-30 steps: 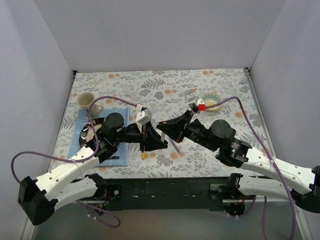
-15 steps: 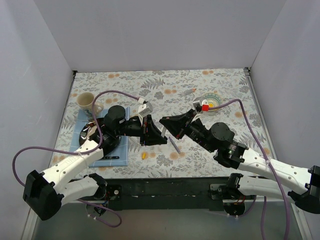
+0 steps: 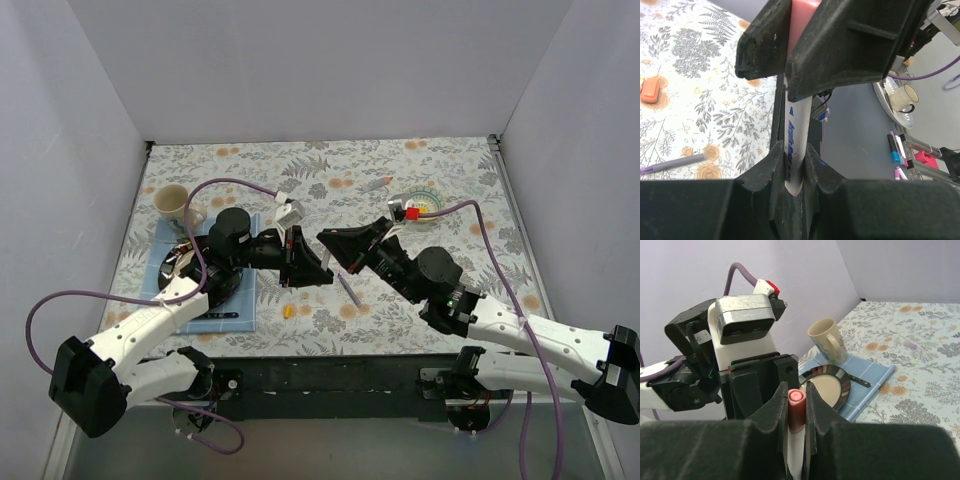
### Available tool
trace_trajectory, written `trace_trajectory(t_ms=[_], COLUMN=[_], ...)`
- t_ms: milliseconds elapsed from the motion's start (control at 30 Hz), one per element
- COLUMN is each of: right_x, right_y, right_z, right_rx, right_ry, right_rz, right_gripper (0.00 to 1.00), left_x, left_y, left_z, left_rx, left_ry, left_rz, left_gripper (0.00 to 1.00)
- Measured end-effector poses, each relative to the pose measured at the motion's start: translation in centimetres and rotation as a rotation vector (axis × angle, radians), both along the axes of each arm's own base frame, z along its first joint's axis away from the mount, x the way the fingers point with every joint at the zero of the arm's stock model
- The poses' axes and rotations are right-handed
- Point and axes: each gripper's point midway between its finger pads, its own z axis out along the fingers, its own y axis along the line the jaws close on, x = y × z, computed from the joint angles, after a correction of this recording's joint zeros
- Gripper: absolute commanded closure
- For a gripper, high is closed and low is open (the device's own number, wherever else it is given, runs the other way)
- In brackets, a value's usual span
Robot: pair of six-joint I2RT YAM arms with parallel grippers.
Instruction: Insert the pens into the pen caps
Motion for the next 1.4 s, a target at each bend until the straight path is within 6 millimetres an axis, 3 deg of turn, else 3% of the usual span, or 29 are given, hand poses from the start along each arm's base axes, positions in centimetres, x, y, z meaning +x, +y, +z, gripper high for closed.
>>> trace_trajectory(t_ms=[300, 533, 733, 967, 1200, 1400], right_x=[1.4, 0.5, 1.0, 2.2, 1.9, 0.2], right_y=[0.1, 0.0, 0.7, 1.6, 0.9, -0.6], right_z=[-1.8, -1.2, -0.4, -1.3, -2.7, -0.6], right_rx=[-0.034, 0.011, 0.049, 0.025, 0.035, 0.111], right_ry=[0.039, 0.002, 0.014, 0.081, 0.103, 0.078], right_rz=[-0.078, -0.051, -0.058, -0.132, -0.184, -0.159], right_gripper=[0.99, 0.99, 0.99, 0.99, 0.99, 0.99], left_x=[1.4, 0.7, 1.1, 1.9, 1.3, 0.0], left_y=[0.5, 0.6, 0.5, 0.4, 0.5, 0.6], left_z=[-1.8, -0.9, -0.3, -0.7, -1.5, 0.4], left_rx=[0.041, 0.02, 0.013, 0.045, 0.076, 0.019], left_ry=[0.059, 0.053, 0.051, 0.091, 0.15, 0.114], left_rz=[0.015, -0.043, -0.047, -0.028, -0.061, -0.146], left_gripper=[1.0, 1.0, 1.0, 1.0, 1.0, 1.0])
